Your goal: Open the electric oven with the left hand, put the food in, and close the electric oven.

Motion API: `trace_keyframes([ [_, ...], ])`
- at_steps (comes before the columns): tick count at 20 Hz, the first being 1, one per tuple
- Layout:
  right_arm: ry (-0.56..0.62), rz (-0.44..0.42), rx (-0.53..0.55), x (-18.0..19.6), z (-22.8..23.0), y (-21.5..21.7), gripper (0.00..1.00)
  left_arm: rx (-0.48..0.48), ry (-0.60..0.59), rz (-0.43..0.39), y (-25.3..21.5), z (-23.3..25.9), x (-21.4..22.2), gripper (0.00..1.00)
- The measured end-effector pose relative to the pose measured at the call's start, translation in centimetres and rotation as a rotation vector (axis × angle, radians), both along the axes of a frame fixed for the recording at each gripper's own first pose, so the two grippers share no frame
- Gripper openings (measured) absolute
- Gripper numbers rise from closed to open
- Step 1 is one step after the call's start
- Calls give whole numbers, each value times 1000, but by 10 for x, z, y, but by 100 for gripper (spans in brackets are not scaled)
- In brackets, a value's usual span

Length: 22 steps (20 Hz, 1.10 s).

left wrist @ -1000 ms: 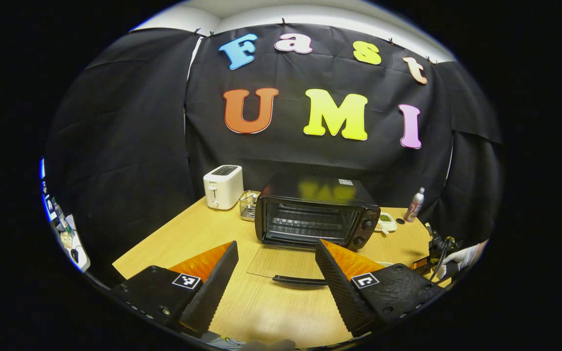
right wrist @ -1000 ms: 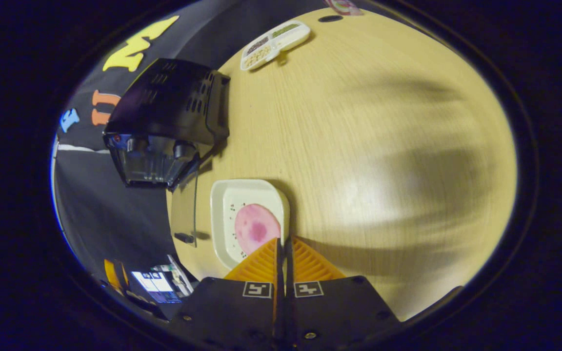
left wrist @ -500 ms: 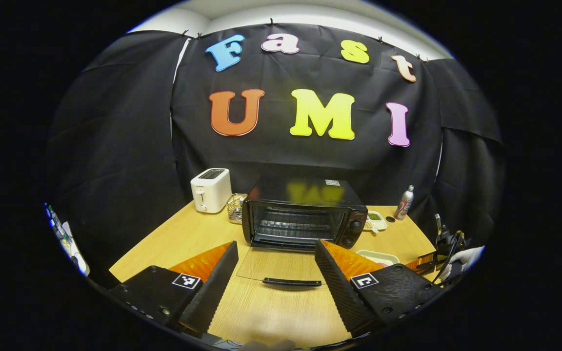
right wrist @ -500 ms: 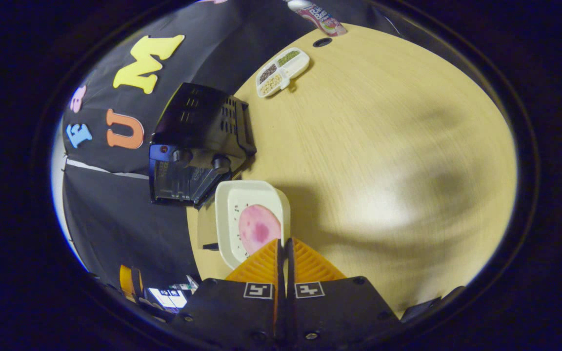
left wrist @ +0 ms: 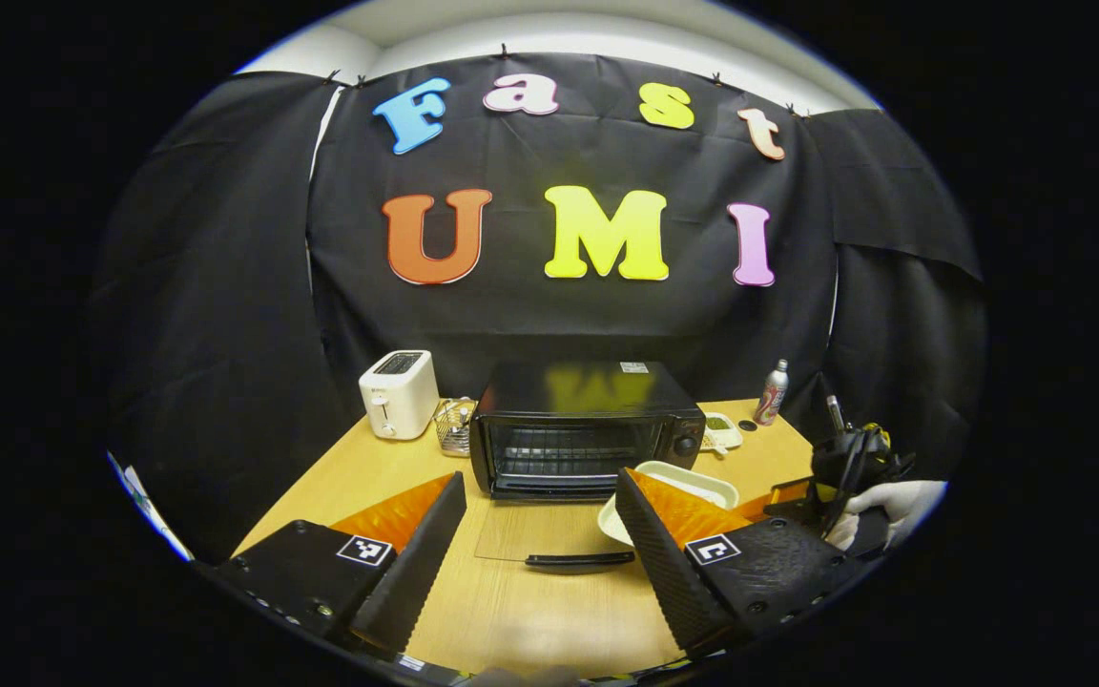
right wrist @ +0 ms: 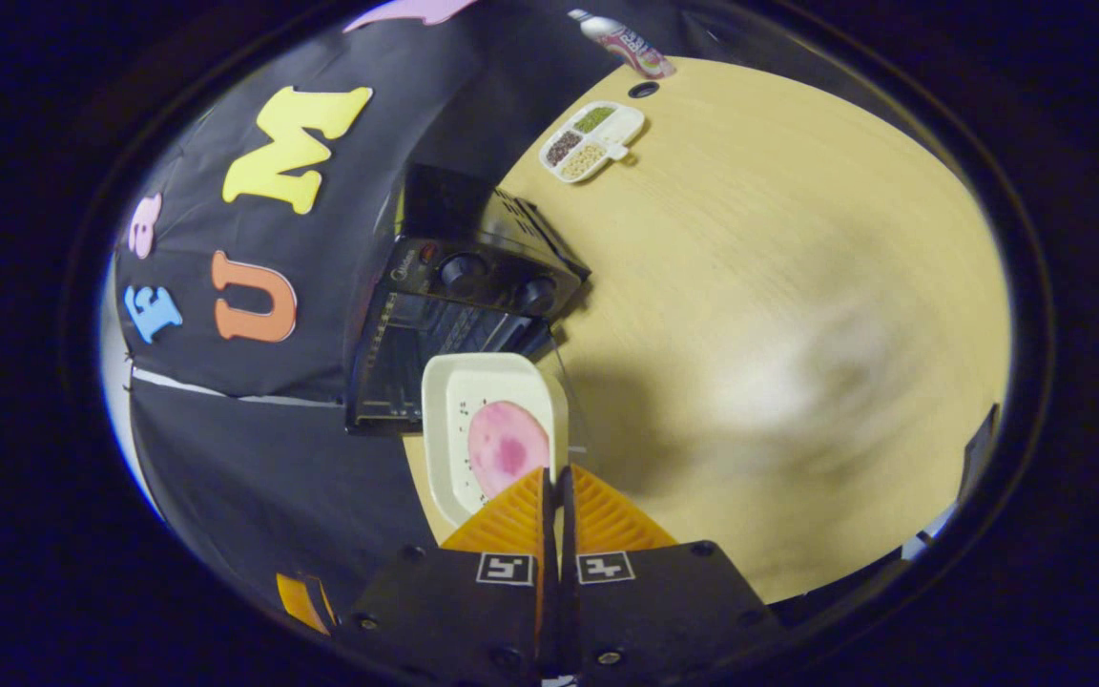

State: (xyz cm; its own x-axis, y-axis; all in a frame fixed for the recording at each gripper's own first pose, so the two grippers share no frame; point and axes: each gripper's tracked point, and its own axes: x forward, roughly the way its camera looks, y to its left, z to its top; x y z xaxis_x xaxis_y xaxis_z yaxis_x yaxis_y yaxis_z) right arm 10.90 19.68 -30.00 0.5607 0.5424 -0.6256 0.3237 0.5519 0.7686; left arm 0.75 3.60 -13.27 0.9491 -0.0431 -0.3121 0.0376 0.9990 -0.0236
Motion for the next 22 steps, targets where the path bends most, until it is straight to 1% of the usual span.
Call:
trace_keyframes([
  [1, 1, -28, 7, 6, -1, 11, 4, 8, -4, -11, 2, 2, 1, 96],
  [3, 21, -91, 62, 15, -5, 36, 4, 14, -3, -29, 5, 0, 0, 96],
  [4, 26, -106, 85, 18, -4, 47, 4, 14, 3, -35, 7, 0, -2, 96],
  [5, 14, -124, 96, 24, -4, 58, 0, 14, 0, -38, 10, 1, -2, 96],
  [6, 3, -137, 98, 29, -5, 66, 4, 15, -2, -43, 12, 2, -2, 96],
  [7, 8, -163, 96, 33, -8, 72, 0, 19, -3, -44, 14, 2, -1, 96],
  [8, 12, -188, 107, 38, -11, 80, 4, 23, 1, -46, 16, 1, -1, 96],
  [10, 20, -244, 149, 55, -14, 92, 4, 35, 10, -48, 20, -2, 0, 96],
  [11, 13, -259, 162, 63, -16, 101, 4, 42, 13, -50, 22, -3, 0, 96],
  [17, 17, -336, 178, 101, -18, 127, 4, 43, 27, -50, 29, -5, 6, 96],
  [18, 6, -355, 176, 107, -18, 127, 0, 47, 28, -46, 30, -5, 7, 96],
  [19, 7, -371, 168, 112, -21, 127, 4, 52, 26, -43, 32, -4, 9, 96],
  [22, 9, -411, 175, 128, -24, 131, 4, 54, 28, -30, 38, -5, 13, 96],
])
